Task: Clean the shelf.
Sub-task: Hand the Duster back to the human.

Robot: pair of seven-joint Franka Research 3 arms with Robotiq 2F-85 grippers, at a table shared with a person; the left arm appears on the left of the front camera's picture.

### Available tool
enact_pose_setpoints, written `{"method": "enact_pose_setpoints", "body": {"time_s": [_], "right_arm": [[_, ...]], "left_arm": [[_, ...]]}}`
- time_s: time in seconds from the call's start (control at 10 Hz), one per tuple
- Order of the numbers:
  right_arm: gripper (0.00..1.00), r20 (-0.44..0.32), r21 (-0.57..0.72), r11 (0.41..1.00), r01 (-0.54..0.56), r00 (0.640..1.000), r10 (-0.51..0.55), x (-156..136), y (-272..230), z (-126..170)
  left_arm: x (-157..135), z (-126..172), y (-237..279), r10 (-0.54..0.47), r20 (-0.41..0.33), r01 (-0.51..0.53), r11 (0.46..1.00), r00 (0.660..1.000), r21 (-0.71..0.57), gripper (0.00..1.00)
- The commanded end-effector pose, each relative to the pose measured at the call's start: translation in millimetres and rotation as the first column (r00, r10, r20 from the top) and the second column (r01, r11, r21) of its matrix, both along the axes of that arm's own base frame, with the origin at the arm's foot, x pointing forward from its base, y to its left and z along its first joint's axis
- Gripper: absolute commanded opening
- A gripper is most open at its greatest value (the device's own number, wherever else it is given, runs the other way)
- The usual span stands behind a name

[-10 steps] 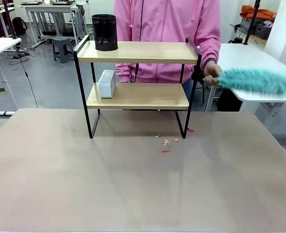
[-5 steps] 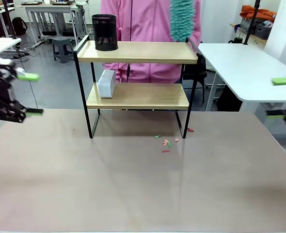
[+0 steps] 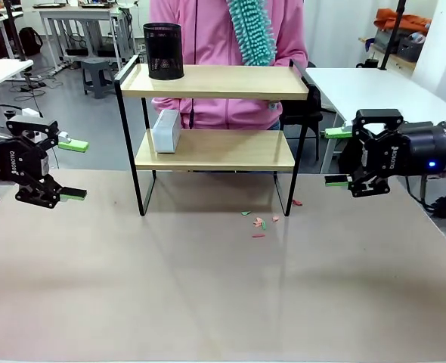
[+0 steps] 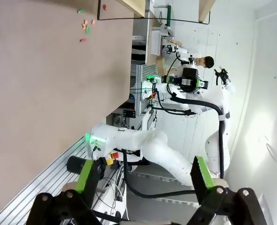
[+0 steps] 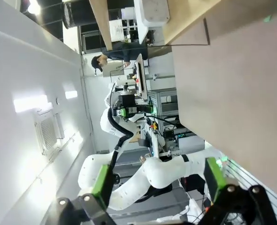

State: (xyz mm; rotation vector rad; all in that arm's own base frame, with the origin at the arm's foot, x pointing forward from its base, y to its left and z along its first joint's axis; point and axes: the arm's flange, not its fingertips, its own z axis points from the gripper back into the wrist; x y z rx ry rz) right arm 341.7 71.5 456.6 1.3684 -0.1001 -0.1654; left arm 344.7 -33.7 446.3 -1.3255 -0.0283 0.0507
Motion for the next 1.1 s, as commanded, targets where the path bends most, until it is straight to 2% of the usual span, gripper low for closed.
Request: {"method": "enact_pose_setpoints", "body": {"time_s": [0.0,1.0], "right_arm": [[1.0,0.028,0.005,1.0,0.01,1.0,-0.01,-8.1,-26.2,13.5],[1.0,0.028,0.005,1.0,0.01,1.0,-0.01,-8.1,-26.2,13.5]], "left_arm": [[-3.7,5.4,0.2,-0.007,0.013,0.007,1.0,1.0,0.001,1.0],[-3.7,5.4,0.2,-0.007,0.013,0.007,1.0,1.0,0.001,1.0]]}}
